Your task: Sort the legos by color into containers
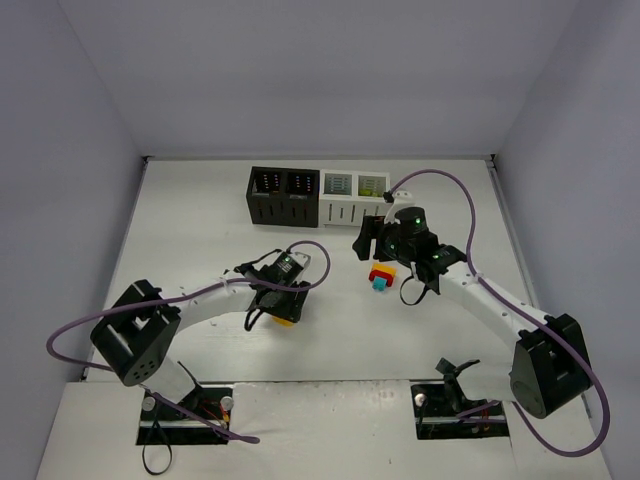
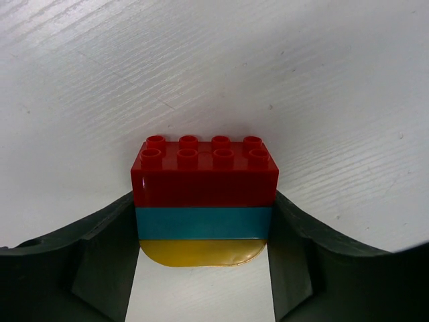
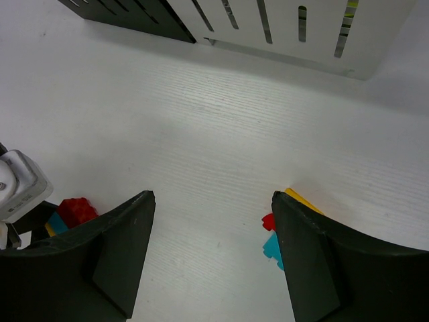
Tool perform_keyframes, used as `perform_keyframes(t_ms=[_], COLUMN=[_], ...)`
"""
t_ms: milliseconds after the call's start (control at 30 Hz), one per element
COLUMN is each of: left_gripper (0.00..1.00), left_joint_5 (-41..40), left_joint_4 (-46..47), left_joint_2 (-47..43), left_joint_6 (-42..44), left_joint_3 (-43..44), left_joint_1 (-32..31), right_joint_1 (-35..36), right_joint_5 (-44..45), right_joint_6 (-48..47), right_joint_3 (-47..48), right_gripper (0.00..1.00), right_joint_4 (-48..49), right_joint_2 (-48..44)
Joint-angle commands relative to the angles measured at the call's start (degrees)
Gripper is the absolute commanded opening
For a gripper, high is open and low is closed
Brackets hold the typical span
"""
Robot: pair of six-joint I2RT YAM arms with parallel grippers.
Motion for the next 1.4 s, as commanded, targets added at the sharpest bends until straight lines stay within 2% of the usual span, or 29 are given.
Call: perform_keyframes(t_ms=[0,33,67,167,400,567,667,767,933,1367], left_gripper=[0.44,0.36,0.22,0.03,0.03,0.03,0.03,0.03,0.03,0.03], left_joint_5=[-1.08,-1.08,-1.08,-3.1,-1.87,1.38,2.96,4.28,3.84,5.6], left_joint_4=[-0.23,-0.14,0.12,2.22,13.11,17.43,19.1,19.9,22.97,24.73], left_joint_2=[-1.94,-3.16,-3.96,-8.69,-23.01,-24.88,-25.23,-25.23,-23.92,-21.72], left_joint_6=[0.48,0.84,1.28,4.26,20.84,32.02,35.28,38.09,41.27,40.92], left_joint_3=[1.54,1.71,1.89,1.89,-0.04,-0.48,-0.13,0.39,1.28,3.56], left_joint_1=[-0.42,-0.42,-0.42,-0.42,-0.33,-0.33,-0.33,-0.25,-0.16,1.51], right_joint_1=[-0.13,-0.13,-0.13,-0.13,-0.13,0.04,0.39,1.35,3.2,6.72], right_joint_5=[-0.63,-1.15,-1.5,-4.4,-17.13,-27.41,-30.94,-34.28,-34.64,-32.97], right_joint_6=[-0.08,0.0,-0.08,-0.17,1.05,5.44,7.03,8.17,8.09,6.51], right_joint_3=[0.74,1.09,1.35,3.02,11.54,19.09,21.91,24.2,25.0,23.95], right_gripper=[0.67,0.67,0.67,0.66,0.65,0.65,0.65,0.65,0.65,0.63], right_joint_4=[3.56,3.56,3.56,3.04,-0.39,-0.39,-1.0,-1.18,-1.8,-2.24], right_joint_2=[-1.88,-1.88,-1.97,-1.62,2.42,5.84,8.13,9.54,10.86,12.09])
